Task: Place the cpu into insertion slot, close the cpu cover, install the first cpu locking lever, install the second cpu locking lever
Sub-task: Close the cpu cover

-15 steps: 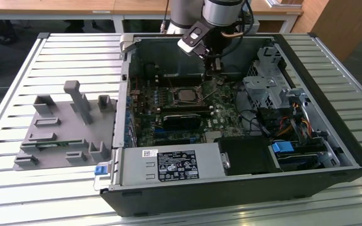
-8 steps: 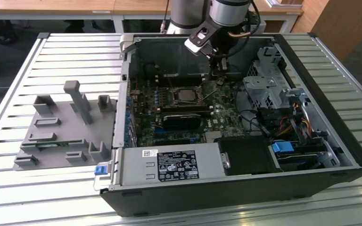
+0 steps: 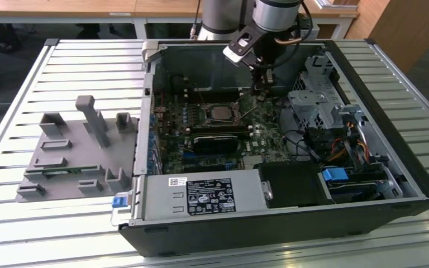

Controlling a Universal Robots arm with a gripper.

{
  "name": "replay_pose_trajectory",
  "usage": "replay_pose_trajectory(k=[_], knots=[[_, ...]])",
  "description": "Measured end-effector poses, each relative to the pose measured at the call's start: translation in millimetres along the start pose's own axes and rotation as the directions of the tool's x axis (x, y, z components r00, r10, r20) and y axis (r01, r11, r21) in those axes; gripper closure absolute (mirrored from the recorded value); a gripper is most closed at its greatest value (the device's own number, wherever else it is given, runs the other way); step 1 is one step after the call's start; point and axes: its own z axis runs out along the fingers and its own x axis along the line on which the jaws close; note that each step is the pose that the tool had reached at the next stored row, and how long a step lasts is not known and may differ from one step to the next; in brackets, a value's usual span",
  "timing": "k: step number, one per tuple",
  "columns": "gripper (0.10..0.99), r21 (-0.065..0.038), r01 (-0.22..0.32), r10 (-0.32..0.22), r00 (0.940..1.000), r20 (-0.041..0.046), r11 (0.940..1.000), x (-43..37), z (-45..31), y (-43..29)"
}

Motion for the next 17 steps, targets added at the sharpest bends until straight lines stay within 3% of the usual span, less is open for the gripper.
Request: replay_pose_trajectory(k=[17], knots=[[0.98,0.002,-0.003,0.003,1.0,0.0013,1.0,1.6,3.7,17.4]])
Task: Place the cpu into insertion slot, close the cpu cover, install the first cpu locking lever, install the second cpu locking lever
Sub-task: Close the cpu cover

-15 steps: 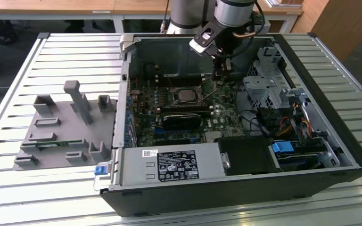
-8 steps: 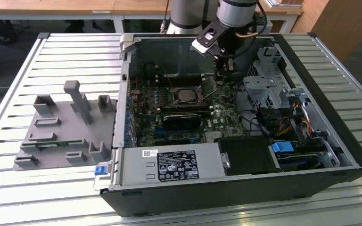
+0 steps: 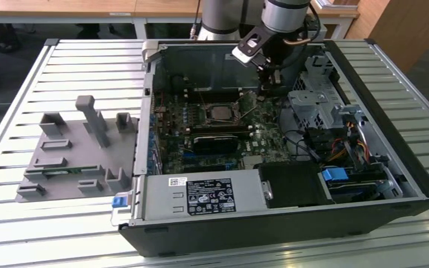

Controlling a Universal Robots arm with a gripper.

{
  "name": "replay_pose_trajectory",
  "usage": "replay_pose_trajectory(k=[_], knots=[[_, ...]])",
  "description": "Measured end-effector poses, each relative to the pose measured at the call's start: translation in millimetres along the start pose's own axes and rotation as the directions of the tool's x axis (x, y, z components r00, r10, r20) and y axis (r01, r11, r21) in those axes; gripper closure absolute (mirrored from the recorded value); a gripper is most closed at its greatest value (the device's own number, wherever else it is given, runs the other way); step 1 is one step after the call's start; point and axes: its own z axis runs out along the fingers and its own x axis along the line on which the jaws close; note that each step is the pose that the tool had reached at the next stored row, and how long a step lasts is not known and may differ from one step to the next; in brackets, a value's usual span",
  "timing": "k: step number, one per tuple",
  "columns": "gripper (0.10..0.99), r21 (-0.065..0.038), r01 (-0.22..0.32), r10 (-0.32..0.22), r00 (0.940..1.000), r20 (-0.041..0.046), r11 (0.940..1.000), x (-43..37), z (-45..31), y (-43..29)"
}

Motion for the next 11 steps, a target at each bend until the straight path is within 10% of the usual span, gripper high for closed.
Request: replay_pose_trajectory(k=[11], knots=[[0.98,0.008,-0.003,0.003,1.0,0.0015,1.0,0.1,9.3,3.4]])
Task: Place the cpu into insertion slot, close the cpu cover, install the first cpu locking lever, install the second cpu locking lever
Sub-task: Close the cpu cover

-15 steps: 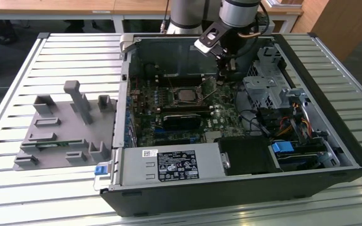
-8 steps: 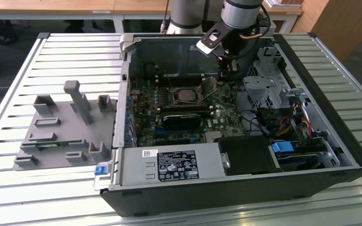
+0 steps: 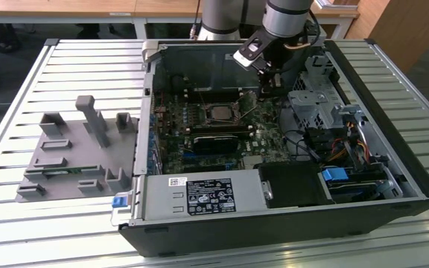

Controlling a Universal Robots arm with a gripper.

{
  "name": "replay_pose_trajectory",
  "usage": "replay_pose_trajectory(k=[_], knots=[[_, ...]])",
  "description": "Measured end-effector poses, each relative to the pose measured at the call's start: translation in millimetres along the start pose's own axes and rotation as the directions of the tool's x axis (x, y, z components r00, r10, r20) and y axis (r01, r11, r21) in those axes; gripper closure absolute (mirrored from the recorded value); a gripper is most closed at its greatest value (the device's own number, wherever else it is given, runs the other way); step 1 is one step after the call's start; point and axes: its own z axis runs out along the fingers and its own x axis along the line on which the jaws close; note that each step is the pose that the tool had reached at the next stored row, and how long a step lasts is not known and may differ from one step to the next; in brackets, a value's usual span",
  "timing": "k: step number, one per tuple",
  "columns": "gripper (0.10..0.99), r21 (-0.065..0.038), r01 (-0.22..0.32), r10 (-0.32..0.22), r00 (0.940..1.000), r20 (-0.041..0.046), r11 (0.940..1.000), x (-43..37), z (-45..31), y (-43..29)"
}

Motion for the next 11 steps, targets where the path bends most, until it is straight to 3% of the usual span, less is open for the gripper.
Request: replay_pose_trajectory(k=[5,11], knots=[[0.98,0.002,0.0,0.0,1.0,0.0007,1.0,0.1,3.6,-0.6],[0.98,0.002,0.0,0.0,1.0,0.0007,1.0,0.1,4.6,-8.4]])
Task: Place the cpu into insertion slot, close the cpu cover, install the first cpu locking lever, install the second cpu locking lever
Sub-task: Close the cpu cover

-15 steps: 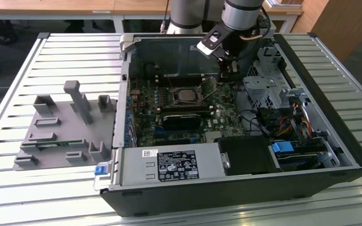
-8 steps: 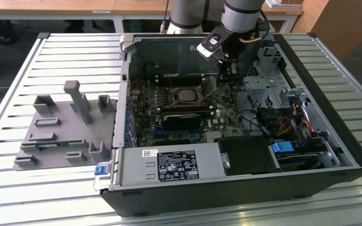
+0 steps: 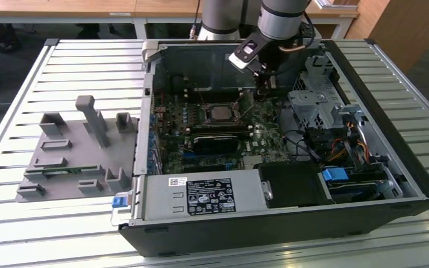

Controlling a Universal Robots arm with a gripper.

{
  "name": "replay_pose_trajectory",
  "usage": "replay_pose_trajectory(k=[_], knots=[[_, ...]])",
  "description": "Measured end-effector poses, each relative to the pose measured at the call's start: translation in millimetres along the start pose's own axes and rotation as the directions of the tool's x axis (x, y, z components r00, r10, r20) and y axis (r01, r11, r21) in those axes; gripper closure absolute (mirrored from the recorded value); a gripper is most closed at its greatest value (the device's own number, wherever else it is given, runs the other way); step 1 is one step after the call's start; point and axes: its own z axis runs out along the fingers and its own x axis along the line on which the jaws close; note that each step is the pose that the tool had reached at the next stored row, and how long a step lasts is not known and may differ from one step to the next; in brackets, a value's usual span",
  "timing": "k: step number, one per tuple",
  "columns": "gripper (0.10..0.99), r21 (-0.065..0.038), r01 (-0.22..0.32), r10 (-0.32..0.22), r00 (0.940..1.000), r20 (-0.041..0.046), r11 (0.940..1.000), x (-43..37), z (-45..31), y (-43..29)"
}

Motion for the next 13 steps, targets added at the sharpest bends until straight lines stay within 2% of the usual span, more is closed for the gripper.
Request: replay_pose_trajectory(k=[13], knots=[[0.98,0.0,0.0,0.0,1.0,-0.0001,1.0,0.2,0.7,-16.4]])
